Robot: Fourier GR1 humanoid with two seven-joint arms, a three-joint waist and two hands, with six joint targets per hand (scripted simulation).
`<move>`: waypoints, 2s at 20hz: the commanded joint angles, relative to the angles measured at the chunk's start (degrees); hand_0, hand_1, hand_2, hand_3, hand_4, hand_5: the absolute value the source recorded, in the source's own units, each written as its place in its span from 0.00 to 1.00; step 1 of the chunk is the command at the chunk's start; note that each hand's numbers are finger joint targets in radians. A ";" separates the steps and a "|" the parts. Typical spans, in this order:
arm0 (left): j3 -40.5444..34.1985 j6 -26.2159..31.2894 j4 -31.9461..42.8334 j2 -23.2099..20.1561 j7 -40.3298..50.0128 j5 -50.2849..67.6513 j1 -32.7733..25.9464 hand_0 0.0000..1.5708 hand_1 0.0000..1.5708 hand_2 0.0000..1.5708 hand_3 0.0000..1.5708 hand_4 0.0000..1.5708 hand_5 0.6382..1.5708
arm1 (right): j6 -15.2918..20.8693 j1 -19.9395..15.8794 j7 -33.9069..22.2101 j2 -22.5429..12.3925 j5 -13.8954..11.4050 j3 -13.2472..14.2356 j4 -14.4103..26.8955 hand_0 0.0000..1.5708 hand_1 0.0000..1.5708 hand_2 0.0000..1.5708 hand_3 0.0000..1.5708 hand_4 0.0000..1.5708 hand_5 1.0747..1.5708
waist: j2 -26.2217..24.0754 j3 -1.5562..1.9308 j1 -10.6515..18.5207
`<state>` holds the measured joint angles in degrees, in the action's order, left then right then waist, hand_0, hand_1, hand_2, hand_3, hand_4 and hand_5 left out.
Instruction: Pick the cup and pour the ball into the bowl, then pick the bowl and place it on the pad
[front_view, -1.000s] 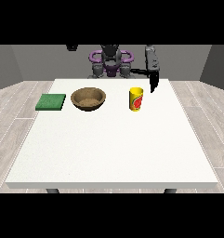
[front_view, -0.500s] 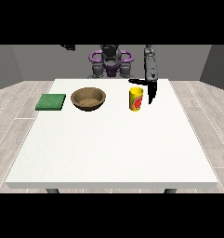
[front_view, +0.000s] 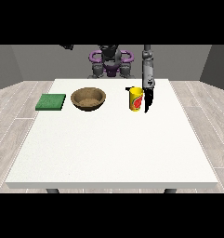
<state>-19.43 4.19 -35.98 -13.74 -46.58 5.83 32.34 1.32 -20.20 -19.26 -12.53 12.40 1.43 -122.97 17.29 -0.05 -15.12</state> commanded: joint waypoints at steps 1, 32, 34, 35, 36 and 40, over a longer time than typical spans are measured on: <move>-3.65 2.08 5.63 -3.23 -4.21 2.32 1.05 0.00 0.00 0.00 0.00 0.00 0.86 | -1.42 -0.22 -5.04 -2.78 4.24 2.52 -7.49 0.00 0.00 0.00 0.00 0.00 0.99 | 2.19 -0.05 -3.46; 20.18 -46.48 9.27 0.44 24.85 -37.17 16.58 0.91 0.91 1.00 1.00 0.64 0.99 | -8.26 2.52 2.07 -3.48 10.04 10.14 9.52 0.00 0.00 0.00 0.00 0.21 0.99 | -7.07 0.06 -2.04; 22.29 -46.65 10.90 -0.94 29.02 -40.75 20.02 0.90 0.90 1.00 1.00 0.60 0.99 | -6.48 -1.18 -0.36 -4.06 9.96 9.60 9.78 0.00 0.00 0.00 0.00 0.21 0.98 | -7.70 0.06 -1.00; 23.00 -49.25 11.53 -1.17 30.41 -42.59 20.46 0.89 0.89 1.00 1.00 0.59 0.99 | -6.26 -2.26 -0.60 -4.68 10.69 10.91 11.10 0.00 0.00 0.00 0.00 0.22 0.99 | -6.74 0.07 -1.05; 24.19 -53.09 12.40 -2.21 31.44 -45.28 19.80 0.86 0.86 1.00 1.00 0.54 1.00 | -9.04 0.38 2.41 -4.20 9.94 9.81 11.27 0.00 0.00 0.00 0.00 0.22 0.98 | -5.71 0.13 -2.06; 32.61 -56.66 17.45 0.14 41.62 -57.28 23.63 0.87 0.87 1.00 1.00 0.53 0.98 | -8.72 -2.11 2.13 -4.67 9.95 10.66 17.38 0.00 0.00 0.00 0.00 0.22 0.98 | -9.40 0.25 -0.39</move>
<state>7.64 -47.95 -22.41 -13.90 -11.95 -42.57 53.70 -6.85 -21.27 -17.56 -16.95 22.22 11.81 -108.88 9.13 0.11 -15.95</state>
